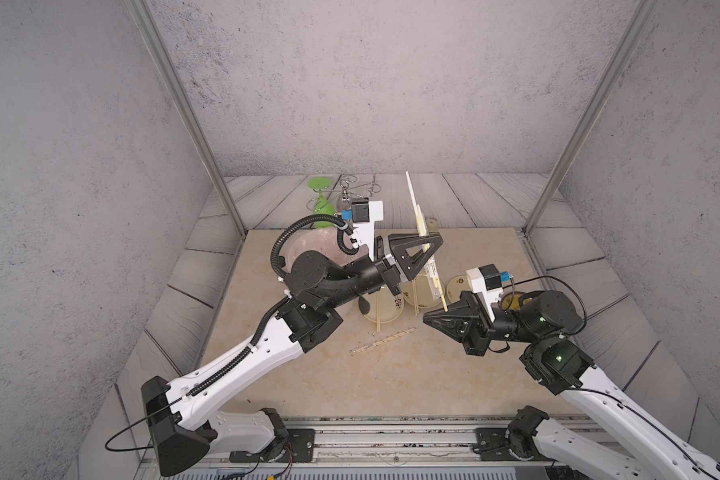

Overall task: Remove the packaging of disposable chopsticks
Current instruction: Remove the packet bag from the disposable chopsticks.

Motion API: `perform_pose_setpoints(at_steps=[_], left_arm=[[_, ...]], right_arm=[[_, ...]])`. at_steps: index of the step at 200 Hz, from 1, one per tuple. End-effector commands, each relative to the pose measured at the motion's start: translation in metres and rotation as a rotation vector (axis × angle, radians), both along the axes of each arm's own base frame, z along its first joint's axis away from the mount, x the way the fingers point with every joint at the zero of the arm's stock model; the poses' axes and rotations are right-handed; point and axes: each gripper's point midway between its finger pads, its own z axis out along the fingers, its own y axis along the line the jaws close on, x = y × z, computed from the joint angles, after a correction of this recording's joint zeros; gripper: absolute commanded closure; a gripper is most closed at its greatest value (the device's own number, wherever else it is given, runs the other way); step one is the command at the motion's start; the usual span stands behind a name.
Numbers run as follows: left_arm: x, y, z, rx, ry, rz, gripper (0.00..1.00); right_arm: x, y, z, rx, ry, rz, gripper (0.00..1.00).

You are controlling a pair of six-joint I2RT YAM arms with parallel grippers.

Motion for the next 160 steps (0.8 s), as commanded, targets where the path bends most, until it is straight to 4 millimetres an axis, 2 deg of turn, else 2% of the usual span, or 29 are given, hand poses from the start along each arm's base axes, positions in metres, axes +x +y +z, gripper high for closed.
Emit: perform_pose_setpoints(at_steps=[1,52,114,160], left_arm=[[-0.004,-0.012,-0.012,0.037,-0.013,-0.032,1.0],[-0.01,-0.027,-0.028,0.068,0.069,-0.141,1.0],[-0.016,-0.04,-0.073,0.212,0.143,-0.175,1.0],[-0.021,-0.045,-0.098,0.276,0.191,-0.189,1.0]], right_arm=[[-0.006,-0.008,0.033,0.091,-0.038,-0.016,1.0],[0.002,-0.008,0.047,0.096,-0.045,-0.057,1.0],[-0.007,-0.013,0.089,0.14,-0.184,-0.068,1.0],[-0.006,-0.01,0.1,0.135,-0.199,-0.051,1.0]])
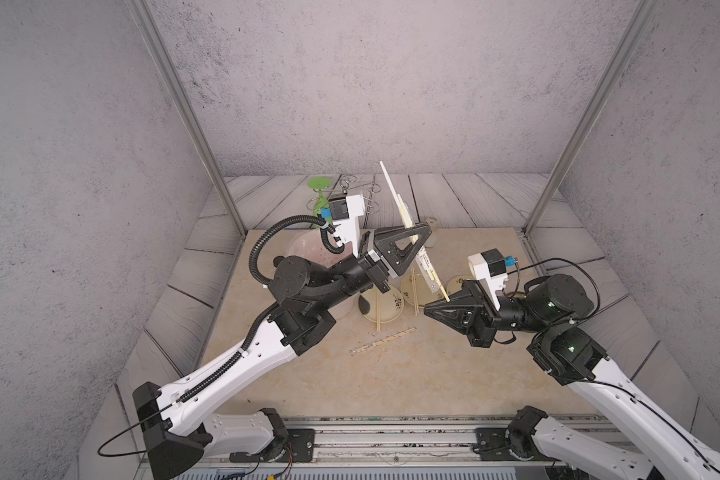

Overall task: Remove the packaging of disposable chopsticks
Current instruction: Remove the packet bag from the disposable chopsticks.

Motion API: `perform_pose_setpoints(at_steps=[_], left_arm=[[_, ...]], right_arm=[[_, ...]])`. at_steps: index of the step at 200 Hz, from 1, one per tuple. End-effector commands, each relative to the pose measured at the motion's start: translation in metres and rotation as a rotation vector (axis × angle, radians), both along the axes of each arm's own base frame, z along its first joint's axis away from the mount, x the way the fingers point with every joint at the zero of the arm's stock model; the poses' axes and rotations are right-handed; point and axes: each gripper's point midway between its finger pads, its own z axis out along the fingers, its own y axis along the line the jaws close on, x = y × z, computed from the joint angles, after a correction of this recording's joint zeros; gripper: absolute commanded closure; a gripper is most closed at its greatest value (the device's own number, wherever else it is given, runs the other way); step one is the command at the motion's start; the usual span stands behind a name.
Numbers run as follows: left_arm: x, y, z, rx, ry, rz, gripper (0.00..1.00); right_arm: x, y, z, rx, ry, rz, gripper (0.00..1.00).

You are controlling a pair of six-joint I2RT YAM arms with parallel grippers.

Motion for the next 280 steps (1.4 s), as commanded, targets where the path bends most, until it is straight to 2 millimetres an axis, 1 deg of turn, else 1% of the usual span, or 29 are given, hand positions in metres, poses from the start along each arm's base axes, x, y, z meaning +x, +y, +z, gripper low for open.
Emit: perform_pose_setpoints(at_steps=[1,19,62,78,133,199,220,253,264,274,280], left_arm=[[-0.01,-0.063,-0.12,0.371,0.173,-0.191,1.0],[-0.011,-0.066,-0.126,0.377,0.193,-0.195,0.99],[-0.015,-0.077,-0.128,0.357,0.211,-0.229,0.99],[-0.016,-0.078,-0.128,0.356,0.21,-0.232,0.99],[-0.017,-0.076,-0.129,0.367,0.201,-0.227,0.98],[-0.022,-0.077,-0.145,0.387,0.25,-0.255,0.98],[-0.024,-0.075,-0.15,0.395,0.261,-0.249,0.98],[-0.027,-0.074,-0.15,0.399,0.259,-0.248,0.98],[-0.028,-0.073,-0.149,0.397,0.257,-0.249,1.0],[-0.028,-0.072,-0.146,0.389,0.254,-0.245,1.0],[-0.027,-0.07,-0.143,0.379,0.25,-0.233,1.0]], right_arm=[[-0.003,-0.013,0.062,0.157,-0.183,-0.073,1.0],[-0.002,-0.01,0.062,0.153,-0.175,-0.061,1.0],[0.0,-0.009,0.063,0.16,-0.167,-0.062,1.0],[0.001,-0.01,0.062,0.156,-0.17,-0.072,1.0],[0.004,-0.011,0.054,0.14,-0.165,-0.107,1.0],[0.003,-0.014,0.067,0.148,-0.201,-0.118,1.0],[0.004,-0.012,0.068,0.148,-0.198,-0.114,1.0],[0.007,-0.011,0.068,0.149,-0.197,-0.12,1.0],[0.008,-0.01,0.067,0.146,-0.19,-0.121,1.0],[0.008,-0.009,0.064,0.136,-0.18,-0.113,0.98],[0.007,-0.008,0.06,0.125,-0.174,-0.104,0.94]])
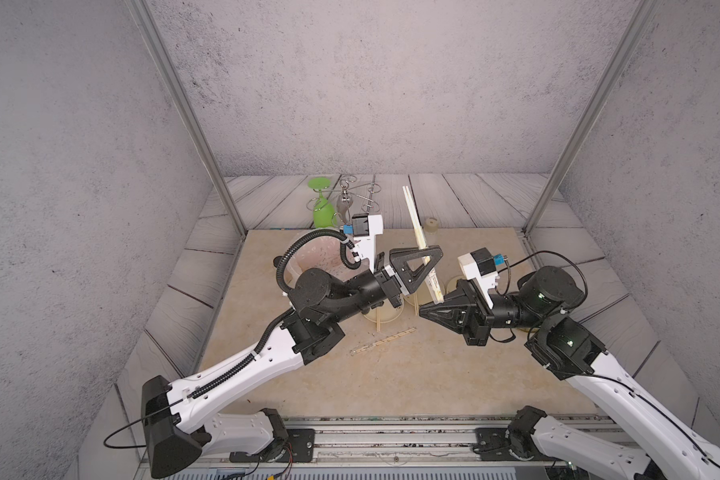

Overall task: Remove the packaging of disposable chopsticks
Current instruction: Remove the packet bag from the disposable chopsticks.

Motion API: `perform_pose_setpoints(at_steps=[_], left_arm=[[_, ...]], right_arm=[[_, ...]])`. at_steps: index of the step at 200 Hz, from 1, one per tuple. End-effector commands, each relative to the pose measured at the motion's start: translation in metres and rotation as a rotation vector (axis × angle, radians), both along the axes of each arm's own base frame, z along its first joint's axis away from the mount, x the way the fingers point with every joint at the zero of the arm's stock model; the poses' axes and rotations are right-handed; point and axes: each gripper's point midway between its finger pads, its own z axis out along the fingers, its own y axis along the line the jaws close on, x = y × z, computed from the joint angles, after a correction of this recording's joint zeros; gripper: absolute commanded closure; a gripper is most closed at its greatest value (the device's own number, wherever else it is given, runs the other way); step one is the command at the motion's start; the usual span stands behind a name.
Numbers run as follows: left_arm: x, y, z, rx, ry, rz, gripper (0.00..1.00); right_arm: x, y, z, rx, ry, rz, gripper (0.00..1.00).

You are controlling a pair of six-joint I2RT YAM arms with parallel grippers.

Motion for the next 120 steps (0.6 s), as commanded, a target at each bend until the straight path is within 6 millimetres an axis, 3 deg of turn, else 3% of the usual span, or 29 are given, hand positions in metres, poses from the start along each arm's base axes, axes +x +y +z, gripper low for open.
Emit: perform_pose_setpoints(at_steps=[1,8,27,55,72,94,120], left_arm=[[-0.025,-0.045,-0.095,0.304,0.114,-0.188,1.0],[-0.022,-0.041,-0.09,0.292,0.108,-0.156,1.0],[-0.009,-0.022,-0.072,0.26,0.08,-0.021,1.0],[-0.003,0.008,-0.032,0.214,-0.031,0.112,1.0],[-0.009,0.012,-0.021,0.222,-0.093,0.117,1.0],[-0.01,0.011,-0.02,0.212,-0.1,0.107,1.0],[-0.009,0.007,-0.025,0.199,-0.093,0.096,1.0]], right_arm=[[0.003,-0.015,0.069,0.183,-0.192,-0.109,0.94],[0.001,-0.014,0.062,0.159,-0.186,-0.096,0.88],[0.001,-0.012,0.034,0.053,-0.158,-0.091,0.61],[-0.008,-0.019,-0.015,-0.098,-0.121,-0.086,0.4],[-0.008,-0.022,-0.028,-0.147,-0.096,-0.103,0.36],[-0.001,-0.017,-0.022,-0.117,-0.053,-0.109,0.35],[0.006,-0.008,-0.008,-0.055,-0.02,-0.088,0.45]])
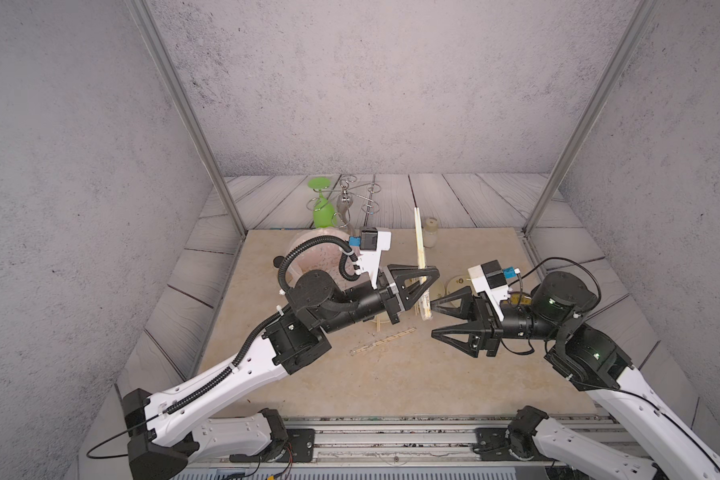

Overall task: Remove the packaging of disposable chopsticks
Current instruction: Remove the packet bag from the disposable chopsticks.

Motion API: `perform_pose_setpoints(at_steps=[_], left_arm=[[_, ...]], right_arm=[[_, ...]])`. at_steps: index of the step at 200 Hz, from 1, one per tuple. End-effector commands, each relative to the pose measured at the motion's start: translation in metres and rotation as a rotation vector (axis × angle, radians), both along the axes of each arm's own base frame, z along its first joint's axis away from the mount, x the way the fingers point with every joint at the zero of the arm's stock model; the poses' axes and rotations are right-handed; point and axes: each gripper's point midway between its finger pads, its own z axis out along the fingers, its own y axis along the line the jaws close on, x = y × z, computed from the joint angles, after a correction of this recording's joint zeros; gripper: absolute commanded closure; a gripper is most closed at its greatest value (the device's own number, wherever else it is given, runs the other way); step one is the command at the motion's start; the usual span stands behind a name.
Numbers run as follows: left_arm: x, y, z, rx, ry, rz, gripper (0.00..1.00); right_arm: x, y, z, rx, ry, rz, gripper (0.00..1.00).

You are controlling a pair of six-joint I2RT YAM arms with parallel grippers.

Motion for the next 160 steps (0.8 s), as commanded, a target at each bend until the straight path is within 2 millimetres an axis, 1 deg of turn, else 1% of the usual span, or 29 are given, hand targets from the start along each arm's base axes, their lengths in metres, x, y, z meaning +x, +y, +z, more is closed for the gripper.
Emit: perform_pose_setpoints(at_steps=[1,14,33,47,55,80,83,105,115,122,125,129,133,139,160], left_arm=[[-0.002,0.001,0.005,-0.018,-0.041,-0.001,1.0],[-0.001,-0.001,0.002,-0.012,-0.038,-0.002,1.0],[-0.002,0.0,0.004,-0.031,-0.043,-0.012,1.0],[-0.004,-0.001,0.005,-0.034,-0.047,-0.022,1.0],[-0.004,-0.002,0.004,-0.03,-0.049,-0.023,1.0],[-0.002,0.003,0.003,-0.024,-0.052,0.005,1.0],[-0.001,0.004,0.003,-0.024,-0.052,0.013,1.0],[0.005,0.013,0.003,-0.003,-0.054,0.075,1.0],[0.008,0.019,0.006,0.0,-0.05,0.114,0.8],[0.012,0.024,0.008,0.003,-0.048,0.141,0.62],[0.012,0.027,0.01,0.0,-0.051,0.149,0.56],[0.012,0.029,0.012,0.001,-0.054,0.158,0.5],[0.012,0.032,0.014,0.004,-0.061,0.165,0.48],[0.014,0.036,0.017,0.007,-0.066,0.185,0.46],[0.017,0.049,0.023,0.022,-0.079,0.229,0.46]], right_arm=[[0.008,0.006,0.011,0.049,0.027,0.004,0.45],[0.012,0.009,0.015,0.061,0.037,-0.002,0.5],[0.018,0.012,0.013,0.046,0.057,-0.012,0.51],[0.02,0.013,0.01,0.036,0.062,-0.016,0.58],[0.019,0.013,0.01,0.036,0.06,-0.012,0.64],[0.019,0.013,0.01,0.038,0.059,-0.012,0.94],[0.018,0.012,0.011,0.04,0.056,-0.012,1.0],[0.017,0.012,0.007,0.028,0.067,-0.014,1.0],[0.019,0.011,0.001,0.011,0.078,-0.025,1.0],[0.019,0.012,-0.005,-0.007,0.086,-0.024,1.0],[0.019,0.012,-0.007,-0.013,0.085,-0.023,1.0],[0.019,0.012,-0.011,-0.027,0.089,-0.021,1.0],[0.018,0.012,-0.013,-0.036,0.089,-0.018,1.0],[0.017,0.012,-0.017,-0.048,0.095,-0.009,1.0],[0.01,0.013,-0.027,-0.069,0.104,0.036,1.0]])
